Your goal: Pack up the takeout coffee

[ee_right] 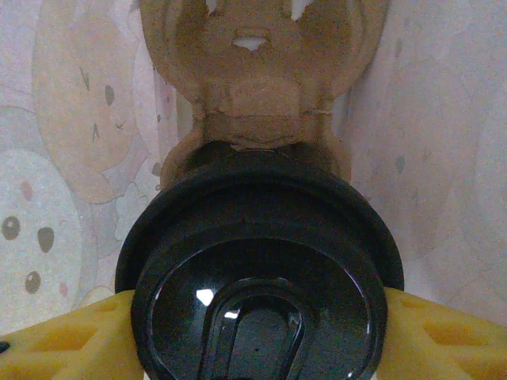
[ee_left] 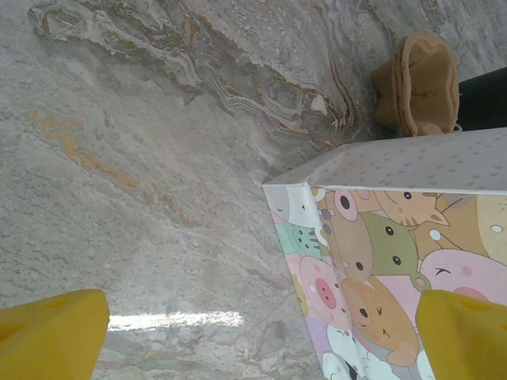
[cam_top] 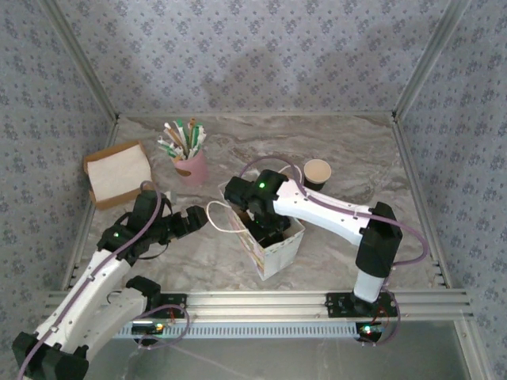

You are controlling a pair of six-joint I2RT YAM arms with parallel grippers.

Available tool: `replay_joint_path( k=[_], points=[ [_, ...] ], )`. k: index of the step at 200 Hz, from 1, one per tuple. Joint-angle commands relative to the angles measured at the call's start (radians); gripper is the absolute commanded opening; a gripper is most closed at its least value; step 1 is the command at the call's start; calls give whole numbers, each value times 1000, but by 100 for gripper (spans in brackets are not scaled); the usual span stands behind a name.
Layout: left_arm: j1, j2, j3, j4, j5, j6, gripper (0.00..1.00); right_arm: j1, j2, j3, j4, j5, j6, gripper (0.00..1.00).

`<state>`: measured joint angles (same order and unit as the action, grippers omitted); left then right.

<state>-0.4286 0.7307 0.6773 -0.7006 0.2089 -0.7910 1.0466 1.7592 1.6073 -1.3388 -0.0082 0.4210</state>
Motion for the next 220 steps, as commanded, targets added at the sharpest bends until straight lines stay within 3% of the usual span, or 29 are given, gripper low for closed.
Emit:
replay_joint_path(
  k=[1, 220],
  points=[
    [-9, -1, 9, 16, -11, 3, 100, -7, 25, 11, -44, -4, -3, 66],
    [-9, 7, 15, 16, -13, 4, 99, -24, 54, 5, -36, -25, -28, 66]
  ],
)
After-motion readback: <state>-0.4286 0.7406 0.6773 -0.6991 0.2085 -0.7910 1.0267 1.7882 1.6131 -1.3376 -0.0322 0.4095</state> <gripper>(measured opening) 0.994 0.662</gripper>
